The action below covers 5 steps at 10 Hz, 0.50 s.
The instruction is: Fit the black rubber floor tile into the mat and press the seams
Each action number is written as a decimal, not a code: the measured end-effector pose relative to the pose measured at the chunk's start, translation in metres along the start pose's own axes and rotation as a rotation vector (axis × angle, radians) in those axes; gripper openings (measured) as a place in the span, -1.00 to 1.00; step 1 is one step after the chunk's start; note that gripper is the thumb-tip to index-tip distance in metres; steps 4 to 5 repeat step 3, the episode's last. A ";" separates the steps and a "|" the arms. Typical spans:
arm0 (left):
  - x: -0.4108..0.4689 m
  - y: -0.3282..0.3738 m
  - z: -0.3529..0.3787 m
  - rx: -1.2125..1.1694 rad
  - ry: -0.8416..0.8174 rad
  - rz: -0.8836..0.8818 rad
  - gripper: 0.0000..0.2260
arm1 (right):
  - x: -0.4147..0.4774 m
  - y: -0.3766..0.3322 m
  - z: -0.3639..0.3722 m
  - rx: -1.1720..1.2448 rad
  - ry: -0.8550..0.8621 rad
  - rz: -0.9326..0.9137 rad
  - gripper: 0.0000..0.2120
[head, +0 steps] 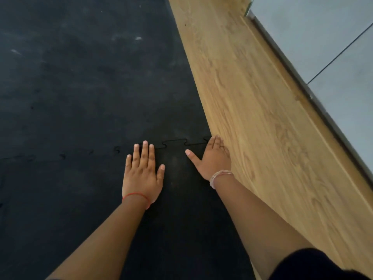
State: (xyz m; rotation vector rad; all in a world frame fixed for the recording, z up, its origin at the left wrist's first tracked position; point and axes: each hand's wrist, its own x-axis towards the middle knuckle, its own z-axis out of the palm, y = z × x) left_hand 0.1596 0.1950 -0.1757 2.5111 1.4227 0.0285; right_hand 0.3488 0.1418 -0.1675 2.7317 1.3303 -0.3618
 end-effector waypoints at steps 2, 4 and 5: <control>-0.006 -0.002 -0.007 -0.009 -0.106 0.089 -0.47 | -0.049 0.010 0.006 -0.038 -0.033 -0.158 -0.27; -0.068 -0.005 -0.004 -0.040 0.113 0.272 -0.48 | -0.135 0.015 0.022 0.146 0.193 -0.366 -0.39; -0.068 -0.005 -0.004 -0.040 0.113 0.272 -0.48 | -0.135 0.015 0.022 0.146 0.193 -0.366 -0.39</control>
